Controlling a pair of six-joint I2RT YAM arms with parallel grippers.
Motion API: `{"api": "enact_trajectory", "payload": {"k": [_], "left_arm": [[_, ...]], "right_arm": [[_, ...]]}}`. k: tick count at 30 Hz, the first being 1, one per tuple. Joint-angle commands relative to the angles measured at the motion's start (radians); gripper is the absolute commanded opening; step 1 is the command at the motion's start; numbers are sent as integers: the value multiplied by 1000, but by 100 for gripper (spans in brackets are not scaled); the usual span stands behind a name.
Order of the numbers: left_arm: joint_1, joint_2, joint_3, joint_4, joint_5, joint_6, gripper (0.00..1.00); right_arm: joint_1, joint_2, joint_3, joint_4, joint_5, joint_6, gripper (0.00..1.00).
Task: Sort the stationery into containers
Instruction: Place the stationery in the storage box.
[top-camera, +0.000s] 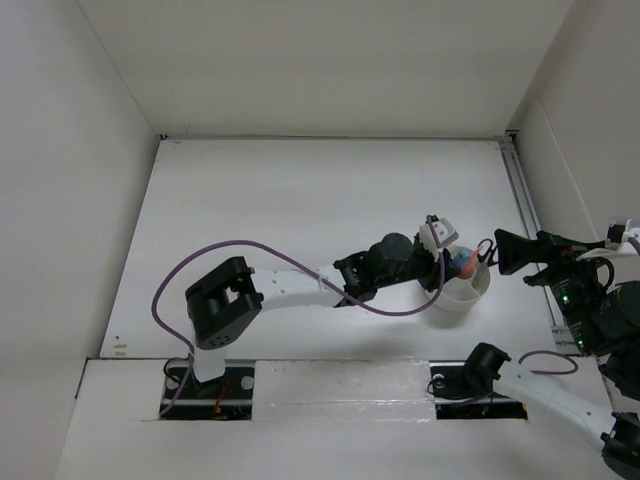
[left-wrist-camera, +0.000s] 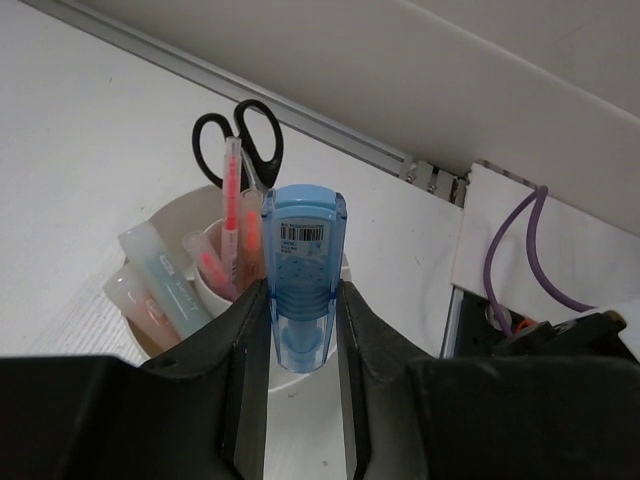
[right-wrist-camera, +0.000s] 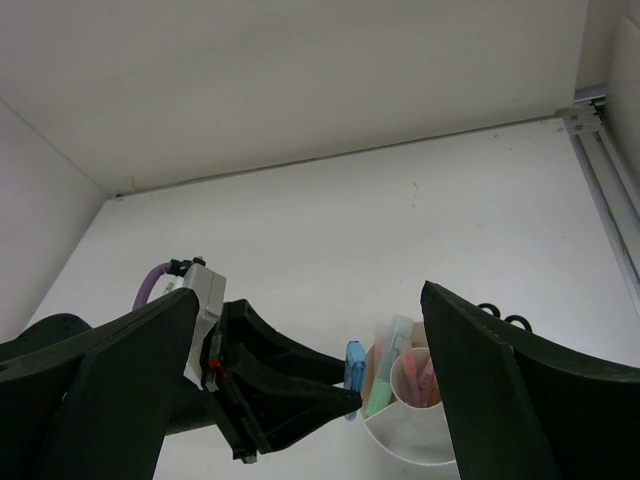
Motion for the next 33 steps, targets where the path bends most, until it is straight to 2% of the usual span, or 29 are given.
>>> {"api": "enact_trajectory", "payload": {"k": [1, 9, 16, 33], "left_arm": [[0, 4, 14, 148, 96, 33, 0], [0, 64, 5, 258, 176, 42, 0], [0, 136, 35, 277, 205, 42, 0], [0, 188, 48, 300, 185, 92, 0]], "right_arm": [[9, -6, 28, -9, 19, 4, 99], [9, 12, 37, -18, 19, -7, 99], [9, 12, 46, -36, 19, -7, 99], [9, 3, 46, -36, -20, -35, 99]]}}
